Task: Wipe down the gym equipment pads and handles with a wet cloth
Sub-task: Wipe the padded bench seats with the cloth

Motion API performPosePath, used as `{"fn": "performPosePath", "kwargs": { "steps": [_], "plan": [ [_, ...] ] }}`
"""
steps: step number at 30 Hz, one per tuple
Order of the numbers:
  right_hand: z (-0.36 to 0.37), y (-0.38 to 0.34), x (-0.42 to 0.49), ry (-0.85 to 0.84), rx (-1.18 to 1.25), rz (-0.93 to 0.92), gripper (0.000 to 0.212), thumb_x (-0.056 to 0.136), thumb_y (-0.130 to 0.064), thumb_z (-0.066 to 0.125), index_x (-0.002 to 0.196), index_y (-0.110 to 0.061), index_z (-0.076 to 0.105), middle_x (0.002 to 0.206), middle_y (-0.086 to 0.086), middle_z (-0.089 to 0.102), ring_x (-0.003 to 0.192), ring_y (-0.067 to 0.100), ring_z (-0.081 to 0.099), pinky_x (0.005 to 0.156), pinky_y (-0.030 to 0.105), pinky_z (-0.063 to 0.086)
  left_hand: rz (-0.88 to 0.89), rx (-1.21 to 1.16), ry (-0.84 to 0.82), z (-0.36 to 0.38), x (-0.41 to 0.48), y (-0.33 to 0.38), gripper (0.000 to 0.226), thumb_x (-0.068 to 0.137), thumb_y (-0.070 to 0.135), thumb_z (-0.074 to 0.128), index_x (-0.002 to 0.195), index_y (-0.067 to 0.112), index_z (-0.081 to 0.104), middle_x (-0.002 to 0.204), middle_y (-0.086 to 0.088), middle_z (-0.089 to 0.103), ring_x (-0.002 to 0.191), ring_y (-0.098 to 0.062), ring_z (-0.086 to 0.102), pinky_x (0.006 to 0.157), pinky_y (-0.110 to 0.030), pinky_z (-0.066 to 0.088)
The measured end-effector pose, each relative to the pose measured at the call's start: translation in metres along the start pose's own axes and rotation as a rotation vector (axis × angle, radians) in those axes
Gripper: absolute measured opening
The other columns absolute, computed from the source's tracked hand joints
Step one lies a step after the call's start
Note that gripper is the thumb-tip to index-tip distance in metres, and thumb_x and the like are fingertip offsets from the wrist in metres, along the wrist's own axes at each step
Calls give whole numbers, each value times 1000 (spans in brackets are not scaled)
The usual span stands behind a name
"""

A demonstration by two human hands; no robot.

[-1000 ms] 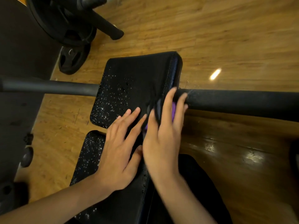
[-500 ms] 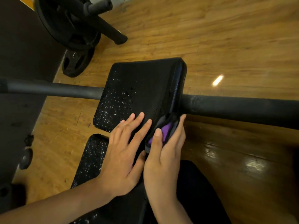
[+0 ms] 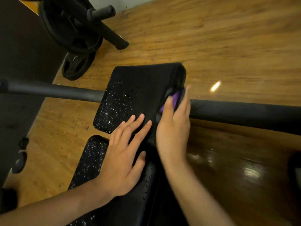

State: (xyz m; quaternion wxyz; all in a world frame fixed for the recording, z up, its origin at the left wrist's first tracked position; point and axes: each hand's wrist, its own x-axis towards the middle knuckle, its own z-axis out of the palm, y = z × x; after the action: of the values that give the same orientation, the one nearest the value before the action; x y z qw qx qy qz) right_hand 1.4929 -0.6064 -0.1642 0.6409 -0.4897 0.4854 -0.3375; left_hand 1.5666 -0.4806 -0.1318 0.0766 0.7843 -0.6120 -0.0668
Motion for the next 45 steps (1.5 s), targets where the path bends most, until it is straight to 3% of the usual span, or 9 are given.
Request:
{"fn": "performPosePath", "kwargs": {
  "steps": [10, 14, 18, 29, 33, 35, 38, 41, 45],
  "plan": [
    [-6, -4, 32, -150, -317, -317, 75, 102, -16, 46, 163, -33, 5, 170, -6, -16, 155, 21, -20, 119, 25, -5, 16, 15, -10, 1, 1, -1, 65, 96, 22, 44, 160, 15, 33, 169, -3, 26, 158, -27, 20, 123, -58, 21],
    [-6, -30, 100, -165, -129, -179, 65, 107, -24, 46, 163, -31, 14, 171, -3, 9, 157, 20, 8, 127, 45, 21, 1, 9, -16, 1, 1, 0, 66, 96, 21, 44, 161, 14, 32, 169, -4, 27, 158, -27, 20, 124, -58, 20],
    [0, -29, 85, -4, -17, -30, 56, 109, -39, 39, 161, -27, 25, 163, -3, 34, 146, 15, 37, 112, 25, 30, -1, 11, -15, 0, 0, 2, 67, 95, 20, 44, 161, 15, 33, 169, -3, 27, 158, -26, 20, 124, -58, 20],
    [-9, -12, 21, -166, -307, -216, 83, 102, -21, 50, 162, -28, -7, 170, -3, -19, 156, 22, -19, 124, 38, 13, -10, 23, -27, 1, 2, 1, 66, 95, 23, 44, 160, 16, 32, 169, -3, 27, 158, -25, 20, 124, -54, 19],
    [-5, -31, 92, -166, -321, -212, 67, 104, -22, 51, 162, -21, 19, 170, 6, 16, 157, 24, 10, 124, 36, 20, -4, 27, -11, 1, 2, 2, 66, 96, 22, 44, 160, 14, 33, 168, -4, 29, 158, -26, 22, 123, -57, 21],
    [-7, -38, 119, -138, -279, -174, 37, 103, -26, 51, 139, -19, 55, 135, 4, 60, 134, 24, 50, 99, 29, 41, 2, 31, -12, 1, 3, 1, 66, 96, 22, 44, 160, 13, 33, 167, -5, 30, 157, -27, 23, 123, -58, 22],
    [-6, -41, 124, -96, -241, -118, 19, 104, -31, 49, 114, -23, 63, 106, -5, 66, 112, 22, 60, 74, 22, 37, 6, 33, -5, 1, 2, 2, 66, 95, 21, 44, 160, 14, 33, 167, -5, 31, 157, -26, 23, 124, -56, 21],
    [0, -26, 79, -47, -155, -139, 59, 107, -34, 45, 161, -24, 23, 167, 1, 26, 151, 21, 29, 114, 29, 31, 2, 26, -5, 1, 2, 3, 66, 95, 21, 44, 160, 15, 33, 167, -4, 30, 158, -26, 22, 125, -55, 20],
    [-2, 1, -4, -31, -124, -126, 71, 108, -35, 40, 163, -31, -3, 171, -11, -8, 157, 8, -6, 127, 36, 17, -12, 12, -7, 1, 1, 2, 66, 95, 22, 43, 160, 18, 32, 168, -2, 28, 158, -26, 22, 123, -57, 22]
  ]
}}
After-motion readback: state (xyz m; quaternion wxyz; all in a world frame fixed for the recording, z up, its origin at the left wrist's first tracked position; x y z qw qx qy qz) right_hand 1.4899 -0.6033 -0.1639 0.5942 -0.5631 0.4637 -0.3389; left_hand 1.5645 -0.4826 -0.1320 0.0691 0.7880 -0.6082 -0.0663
